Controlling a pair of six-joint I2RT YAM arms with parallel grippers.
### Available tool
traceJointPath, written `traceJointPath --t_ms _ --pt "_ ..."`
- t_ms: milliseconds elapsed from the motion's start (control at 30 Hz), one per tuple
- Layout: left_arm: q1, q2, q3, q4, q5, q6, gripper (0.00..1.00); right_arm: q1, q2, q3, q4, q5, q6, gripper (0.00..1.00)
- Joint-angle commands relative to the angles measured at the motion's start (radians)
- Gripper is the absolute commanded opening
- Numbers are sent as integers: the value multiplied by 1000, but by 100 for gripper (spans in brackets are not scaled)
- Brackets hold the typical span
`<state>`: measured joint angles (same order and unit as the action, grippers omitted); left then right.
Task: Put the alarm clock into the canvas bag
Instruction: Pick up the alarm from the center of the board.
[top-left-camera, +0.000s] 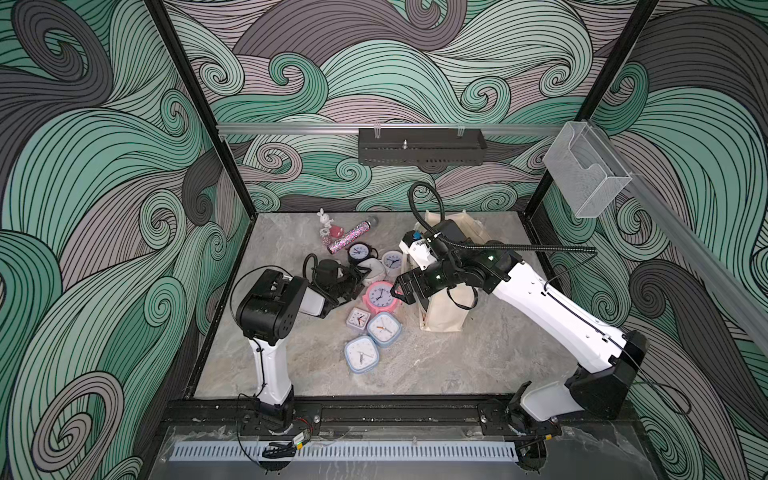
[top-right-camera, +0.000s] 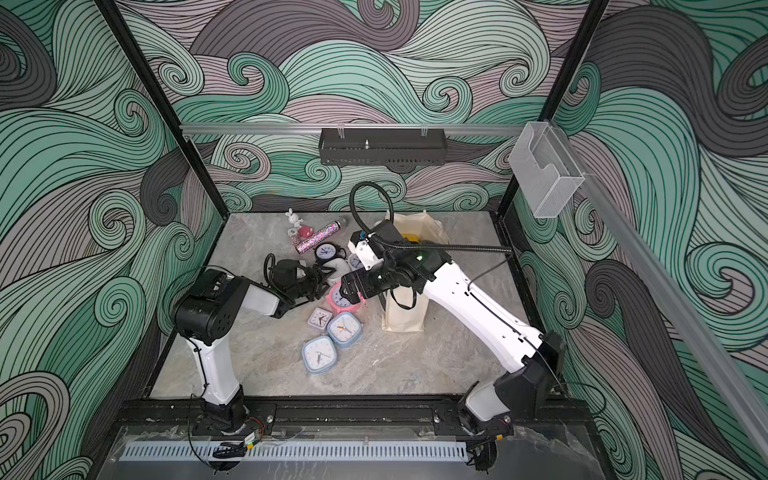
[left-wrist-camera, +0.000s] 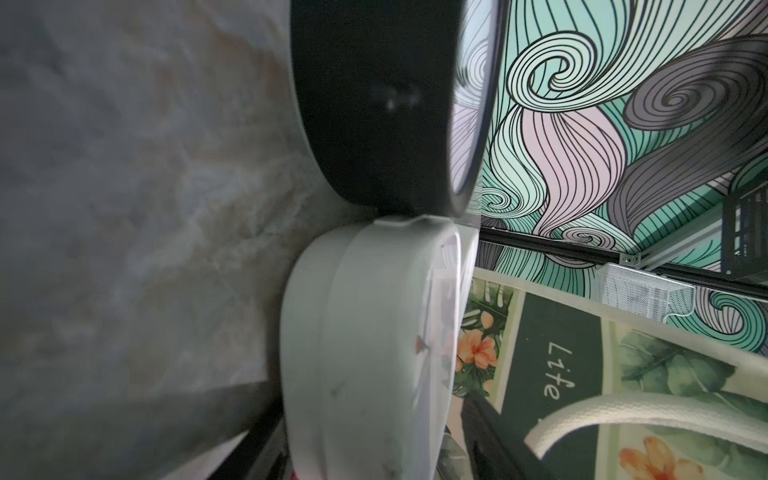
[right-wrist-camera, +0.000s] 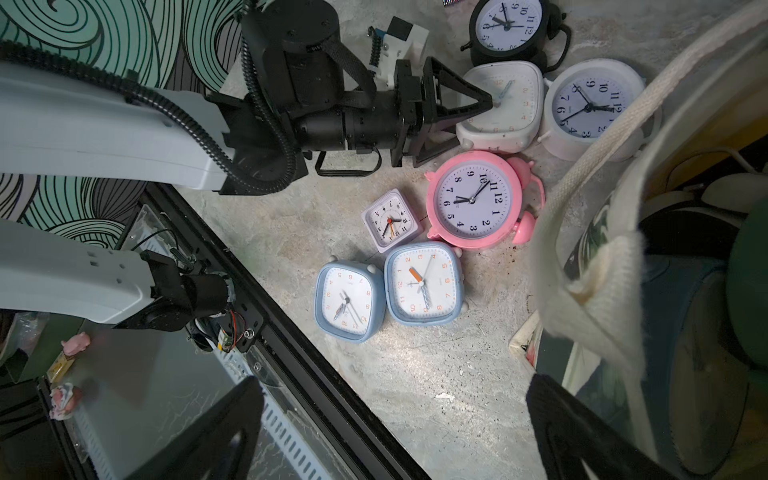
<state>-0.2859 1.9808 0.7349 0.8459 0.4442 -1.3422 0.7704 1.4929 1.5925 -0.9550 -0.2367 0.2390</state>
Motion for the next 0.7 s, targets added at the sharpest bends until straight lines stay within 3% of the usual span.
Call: traceJointPath --t_ms 0,467,667 --pt "-9 92 -15 98 -66 -72 59 3 4 29 -22 30 -16 100" --pt "-19 69 78 77 -22 56 36 1 -5 48 -49 63 -18 100" --pt "-19 -4 100 -20 -6 118 32 -2 -18 47 -48 76 -20 100"
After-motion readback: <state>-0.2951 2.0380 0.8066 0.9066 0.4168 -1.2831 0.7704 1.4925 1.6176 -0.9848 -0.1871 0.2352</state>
